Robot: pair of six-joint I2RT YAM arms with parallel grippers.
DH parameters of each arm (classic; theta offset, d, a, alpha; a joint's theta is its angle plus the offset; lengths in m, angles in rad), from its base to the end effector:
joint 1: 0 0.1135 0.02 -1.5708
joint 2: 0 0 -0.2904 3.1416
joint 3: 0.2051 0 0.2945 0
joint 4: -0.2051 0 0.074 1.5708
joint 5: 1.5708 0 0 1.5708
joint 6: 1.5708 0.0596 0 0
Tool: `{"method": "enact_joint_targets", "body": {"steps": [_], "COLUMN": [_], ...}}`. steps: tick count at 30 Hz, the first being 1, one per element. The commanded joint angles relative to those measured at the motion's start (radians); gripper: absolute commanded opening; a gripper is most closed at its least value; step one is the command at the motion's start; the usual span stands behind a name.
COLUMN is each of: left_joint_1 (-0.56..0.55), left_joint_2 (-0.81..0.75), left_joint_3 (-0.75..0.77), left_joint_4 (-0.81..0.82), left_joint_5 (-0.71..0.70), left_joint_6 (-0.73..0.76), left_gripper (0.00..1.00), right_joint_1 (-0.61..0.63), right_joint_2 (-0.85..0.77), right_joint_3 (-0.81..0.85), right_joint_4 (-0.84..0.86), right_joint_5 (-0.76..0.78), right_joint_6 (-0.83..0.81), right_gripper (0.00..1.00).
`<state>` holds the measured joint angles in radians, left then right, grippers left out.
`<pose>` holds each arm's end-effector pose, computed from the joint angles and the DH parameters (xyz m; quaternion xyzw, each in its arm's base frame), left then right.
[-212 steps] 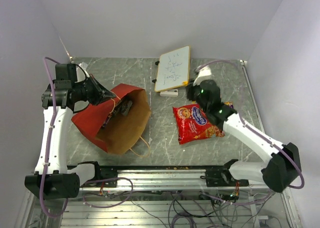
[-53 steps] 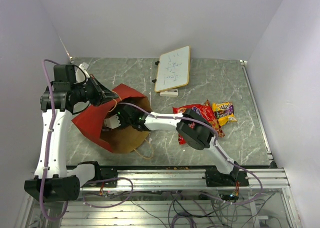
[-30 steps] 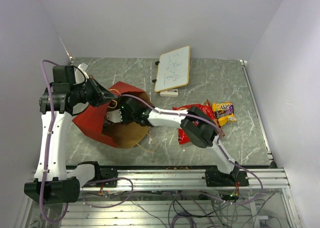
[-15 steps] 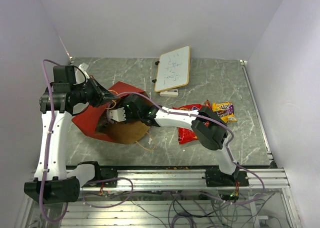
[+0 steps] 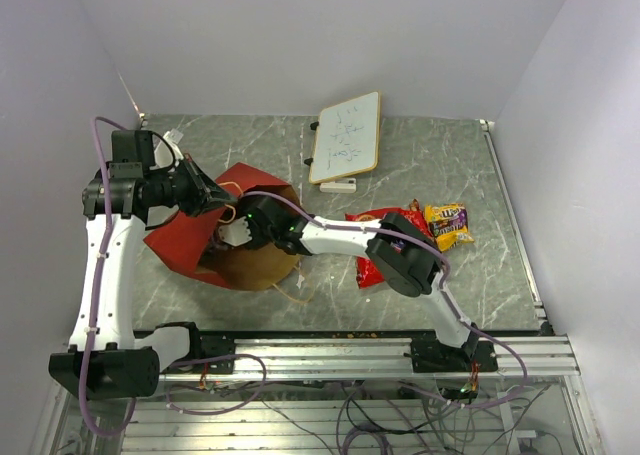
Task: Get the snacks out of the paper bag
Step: Take out the snack from the paper bag.
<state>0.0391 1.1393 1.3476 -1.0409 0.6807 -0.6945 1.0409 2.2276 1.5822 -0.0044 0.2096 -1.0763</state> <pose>0.2505 -0.0277 0.4066 -0.2029 0.8639 -0.4042 0.2218 0.2983 0.4848 0.1379 -0.7538 0.4772 -0.1015 0.4402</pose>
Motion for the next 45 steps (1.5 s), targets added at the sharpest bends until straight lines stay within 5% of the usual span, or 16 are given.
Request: {"method": "enact_joint_targets", "body": {"steps": [1, 9, 15, 22, 32, 45], "left_joint_1": [-0.003, -0.005, -0.004, -0.005, -0.005, -0.005], "left_joint_2": [-0.003, 0.002, 0.0, -0.009, -0.007, -0.016], "left_joint_3": [0.002, -0.019, 0.006, 0.022, 0.047, 0.053], "left_joint_4": [-0.012, -0.034, -0.076, -0.111, -0.121, -0.08], "left_joint_5": [0.052, 0.065, 0.048, 0.019, 0.001, -0.018], "left_joint_6": [0.026, 0.035, 0.051, 0.064, 0.068, 0.048], "left_gripper": [0.07, 0.07, 0.07, 0.07, 0.07, 0.07], "right_joint_1": [0.005, 0.004, -0.012, -0.028, -0.017, 0.006], "right_joint_2": [0.045, 0.151, 0.205, 0.236, 0.21, 0.09], "right_joint_3": [0.047, 0.168, 0.241, 0.287, 0.295, 0.222], "right_joint_4": [0.01, 0.012, 0.04, 0.037, 0.009, -0.049], "right_joint_5": [0.056, 0.064, 0.056, 0.028, 0.001, -0.079], "right_joint_6": [-0.078, -0.14, -0.123, -0.106, -0.067, 0.093], "right_gripper": [0.61, 0.71, 0.69, 0.37, 0.06, 0.0]}}
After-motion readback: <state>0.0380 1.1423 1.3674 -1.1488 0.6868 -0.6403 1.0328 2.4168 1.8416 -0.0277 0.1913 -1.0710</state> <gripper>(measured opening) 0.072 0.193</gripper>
